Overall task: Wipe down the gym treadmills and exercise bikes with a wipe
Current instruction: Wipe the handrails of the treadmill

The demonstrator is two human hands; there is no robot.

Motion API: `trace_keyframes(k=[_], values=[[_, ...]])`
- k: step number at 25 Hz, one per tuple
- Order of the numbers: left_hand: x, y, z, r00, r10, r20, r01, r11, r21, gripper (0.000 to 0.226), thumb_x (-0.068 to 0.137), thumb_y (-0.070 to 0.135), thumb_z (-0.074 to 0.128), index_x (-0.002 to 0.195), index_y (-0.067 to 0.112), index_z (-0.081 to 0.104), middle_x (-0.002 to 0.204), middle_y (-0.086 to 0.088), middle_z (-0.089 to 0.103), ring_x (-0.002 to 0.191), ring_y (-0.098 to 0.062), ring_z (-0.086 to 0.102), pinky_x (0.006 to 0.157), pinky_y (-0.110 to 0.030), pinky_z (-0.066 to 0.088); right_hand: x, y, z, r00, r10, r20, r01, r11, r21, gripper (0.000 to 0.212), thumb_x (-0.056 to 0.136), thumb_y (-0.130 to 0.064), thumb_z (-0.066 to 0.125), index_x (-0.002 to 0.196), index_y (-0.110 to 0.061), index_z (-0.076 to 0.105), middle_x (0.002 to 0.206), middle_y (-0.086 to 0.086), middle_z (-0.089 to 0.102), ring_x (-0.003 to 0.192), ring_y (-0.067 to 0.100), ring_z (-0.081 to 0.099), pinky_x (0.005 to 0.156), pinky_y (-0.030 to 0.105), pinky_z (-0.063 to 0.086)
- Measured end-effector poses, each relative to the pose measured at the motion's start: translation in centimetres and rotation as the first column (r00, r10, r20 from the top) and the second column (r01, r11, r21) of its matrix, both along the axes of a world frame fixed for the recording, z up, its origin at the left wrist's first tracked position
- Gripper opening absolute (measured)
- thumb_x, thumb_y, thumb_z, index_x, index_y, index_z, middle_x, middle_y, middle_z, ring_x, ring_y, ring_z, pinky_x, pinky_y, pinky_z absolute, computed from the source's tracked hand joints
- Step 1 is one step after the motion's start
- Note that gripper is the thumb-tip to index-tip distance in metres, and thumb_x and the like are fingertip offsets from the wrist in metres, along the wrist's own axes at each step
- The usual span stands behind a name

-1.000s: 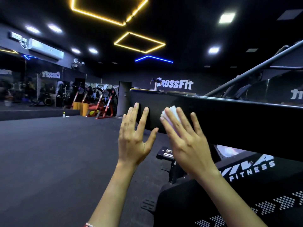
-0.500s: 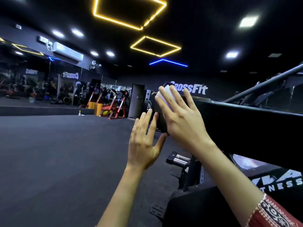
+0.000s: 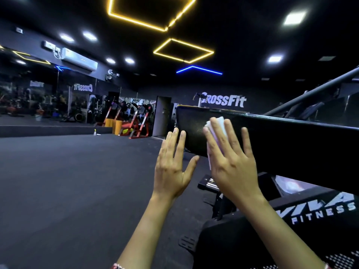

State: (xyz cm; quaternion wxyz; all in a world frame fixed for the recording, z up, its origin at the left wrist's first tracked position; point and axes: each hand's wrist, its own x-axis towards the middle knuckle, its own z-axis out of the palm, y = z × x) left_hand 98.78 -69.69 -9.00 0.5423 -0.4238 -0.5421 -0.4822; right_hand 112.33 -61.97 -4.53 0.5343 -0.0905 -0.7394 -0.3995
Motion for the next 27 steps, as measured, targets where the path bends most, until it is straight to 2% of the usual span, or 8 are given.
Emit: trace_keyframes(k=[3,6,10,14,17,20,25,27], values=[[1.2,0.6,0.5,1.0,-0.009,-0.023,0.01,1.0,0.017,0.056,0.099,0.04,0.043,0.14,0.002,0.039,0.147,-0.02,0.036,0.139,-0.029,0.03,0.114,-0.041,0.028,2.9,1.3,-0.9,1.0,-0.015,-0.014,0.015,1.0,0.005,0.056,0.094,-0.014,0.043,0.149,-0.011,0.033,0.157,0.007,0.024,0.146,0.028,0.02,0.117,0.053,0.014],[3.0,1.5,1.1,0.996,-0.044,-0.072,0.044,0.999,-0.003,0.052,0.097,0.031,0.046,0.139,0.001,0.04,0.146,-0.022,0.036,0.14,-0.029,0.028,0.113,-0.044,0.029,5.1,1.9,-1.1,0.988,-0.018,-0.152,0.004,0.996,-0.092,0.053,0.096,-0.014,0.044,0.148,-0.01,0.035,0.156,0.009,0.026,0.145,0.03,0.02,0.116,0.055,0.014],[5.1,2.8,2.1,0.989,-0.115,-0.092,0.114,0.993,-0.008,0.051,0.099,0.033,0.041,0.138,-0.001,0.042,0.146,-0.023,0.036,0.139,-0.03,0.027,0.115,-0.042,0.026,4.9,1.4,1.3,1.0,-0.021,0.022,0.022,1.0,-0.015,0.058,0.09,-0.017,0.048,0.147,-0.013,0.038,0.156,0.007,0.028,0.145,0.029,0.023,0.116,0.055,0.013],[6.8,3.8,3.3,0.987,-0.133,-0.088,0.133,0.991,0.002,0.052,0.097,0.031,0.045,0.138,0.001,0.042,0.147,-0.022,0.035,0.14,-0.03,0.026,0.116,-0.042,0.02,7.6,2.6,4.0,0.986,-0.026,-0.166,0.003,0.99,-0.139,0.047,0.101,-0.023,0.039,0.147,-0.013,0.038,0.155,0.009,0.029,0.144,0.029,0.024,0.117,0.05,0.015],[8.6,4.7,3.6,0.979,-0.121,-0.161,0.119,0.993,-0.021,0.05,0.096,0.031,0.046,0.137,0.002,0.043,0.146,-0.022,0.037,0.139,-0.03,0.027,0.115,-0.044,0.023,9.7,3.7,1.6,0.995,-0.034,-0.097,0.026,0.996,-0.085,0.048,0.1,-0.024,0.04,0.148,-0.014,0.037,0.156,0.007,0.027,0.145,0.028,0.022,0.116,0.051,0.018],[10.5,5.8,3.7,0.973,-0.129,-0.191,0.126,0.992,-0.025,0.051,0.095,0.031,0.048,0.138,0.004,0.042,0.146,-0.021,0.037,0.139,-0.03,0.028,0.116,-0.044,0.021,12.0,4.5,0.5,0.97,-0.029,-0.242,-0.016,0.984,-0.18,0.049,0.1,-0.021,0.041,0.147,-0.012,0.036,0.156,0.009,0.025,0.146,0.029,0.02,0.117,0.051,0.017],[13.0,7.5,4.0,0.956,-0.148,-0.252,0.145,0.989,-0.033,0.05,0.096,0.031,0.047,0.138,0.005,0.042,0.145,-0.021,0.037,0.138,-0.032,0.029,0.117,-0.043,0.019,15.2,5.9,-0.4,0.941,-0.09,-0.327,0.012,0.972,-0.233,0.049,0.1,-0.024,0.036,0.147,-0.012,0.036,0.156,0.01,0.025,0.146,0.028,0.018,0.118,0.051,0.013],[14.2,8.0,4.4,0.944,-0.152,-0.294,0.148,0.988,-0.038,0.049,0.095,0.03,0.048,0.136,0.004,0.045,0.144,-0.022,0.04,0.137,-0.032,0.032,0.116,-0.045,0.021,16.0,6.2,0.2,0.955,-0.077,-0.287,0.014,0.977,-0.215,0.048,0.1,-0.023,0.037,0.147,-0.011,0.037,0.155,0.011,0.026,0.146,0.029,0.019,0.118,0.052,0.013]])
